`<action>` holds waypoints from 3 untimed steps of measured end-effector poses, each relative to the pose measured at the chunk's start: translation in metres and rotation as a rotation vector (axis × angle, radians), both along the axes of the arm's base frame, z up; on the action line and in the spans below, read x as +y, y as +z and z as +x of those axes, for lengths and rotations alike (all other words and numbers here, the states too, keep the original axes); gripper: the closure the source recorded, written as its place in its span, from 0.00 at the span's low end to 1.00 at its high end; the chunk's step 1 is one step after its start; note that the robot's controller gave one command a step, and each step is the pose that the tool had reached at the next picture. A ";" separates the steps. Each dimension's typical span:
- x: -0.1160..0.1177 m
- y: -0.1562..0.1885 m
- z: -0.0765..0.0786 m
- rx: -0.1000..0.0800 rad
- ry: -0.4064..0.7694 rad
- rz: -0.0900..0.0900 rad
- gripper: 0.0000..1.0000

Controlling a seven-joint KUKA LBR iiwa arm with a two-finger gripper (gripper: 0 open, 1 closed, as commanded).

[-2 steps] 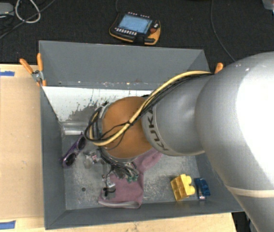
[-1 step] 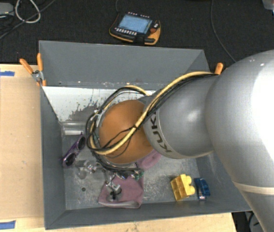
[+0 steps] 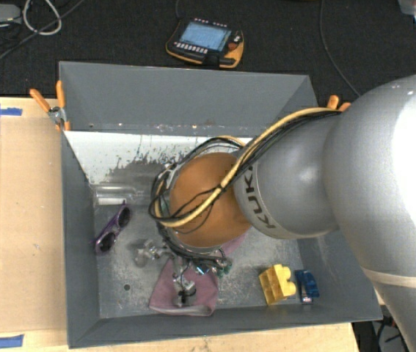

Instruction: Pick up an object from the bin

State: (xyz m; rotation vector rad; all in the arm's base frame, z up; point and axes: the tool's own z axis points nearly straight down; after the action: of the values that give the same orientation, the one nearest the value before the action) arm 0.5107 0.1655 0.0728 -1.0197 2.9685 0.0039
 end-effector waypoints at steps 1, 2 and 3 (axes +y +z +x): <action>-0.045 -0.003 0.001 0.004 -0.692 0.003 1.00; -0.045 -0.003 0.001 0.004 -0.693 0.003 1.00; -0.054 0.091 0.000 0.008 -0.676 0.000 1.00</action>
Offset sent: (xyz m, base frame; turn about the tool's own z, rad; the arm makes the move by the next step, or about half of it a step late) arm 0.0000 0.0000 0.0000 0.0000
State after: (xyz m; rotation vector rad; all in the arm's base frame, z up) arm 0.5109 0.1110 0.1640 0.0220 3.1458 0.0060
